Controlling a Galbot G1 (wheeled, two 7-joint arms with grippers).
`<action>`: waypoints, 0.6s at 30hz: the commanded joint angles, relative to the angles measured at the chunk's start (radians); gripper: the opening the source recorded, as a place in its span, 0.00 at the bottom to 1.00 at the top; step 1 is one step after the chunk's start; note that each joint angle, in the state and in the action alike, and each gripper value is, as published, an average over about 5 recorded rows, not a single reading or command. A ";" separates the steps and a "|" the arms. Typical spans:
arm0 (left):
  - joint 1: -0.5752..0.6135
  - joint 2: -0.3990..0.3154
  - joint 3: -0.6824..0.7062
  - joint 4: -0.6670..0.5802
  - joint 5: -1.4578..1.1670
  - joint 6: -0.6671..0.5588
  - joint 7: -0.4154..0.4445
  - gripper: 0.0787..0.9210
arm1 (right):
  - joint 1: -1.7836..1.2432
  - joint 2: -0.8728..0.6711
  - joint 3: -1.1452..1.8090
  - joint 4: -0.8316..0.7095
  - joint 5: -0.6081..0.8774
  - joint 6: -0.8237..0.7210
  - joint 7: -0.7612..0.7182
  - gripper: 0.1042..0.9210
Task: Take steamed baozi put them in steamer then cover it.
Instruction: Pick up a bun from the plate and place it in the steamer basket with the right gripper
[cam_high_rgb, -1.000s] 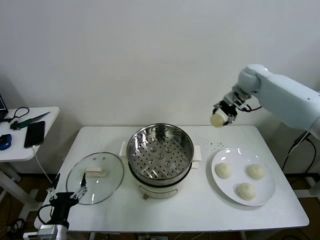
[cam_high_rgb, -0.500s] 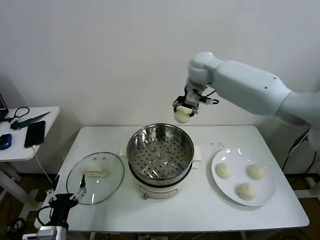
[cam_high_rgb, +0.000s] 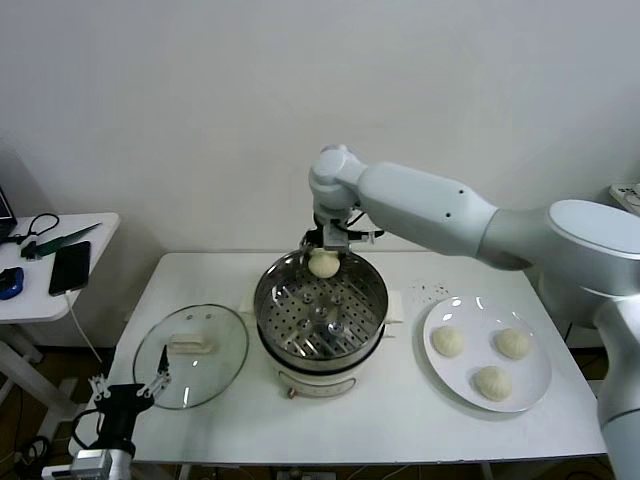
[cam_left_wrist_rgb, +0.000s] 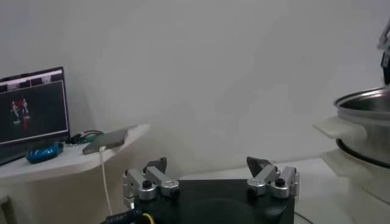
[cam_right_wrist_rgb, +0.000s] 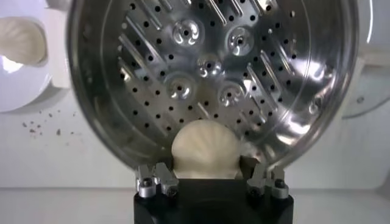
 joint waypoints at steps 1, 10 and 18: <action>0.009 0.008 -0.006 0.007 -0.008 -0.004 -0.002 0.88 | -0.050 0.043 -0.003 -0.040 -0.033 0.017 0.004 0.72; 0.010 0.007 -0.004 0.010 -0.019 -0.006 -0.011 0.88 | -0.067 0.043 -0.015 -0.042 -0.023 0.010 -0.010 0.75; 0.012 0.008 -0.003 0.015 -0.020 -0.008 -0.013 0.88 | -0.065 0.034 -0.012 -0.034 -0.016 -0.013 -0.024 0.87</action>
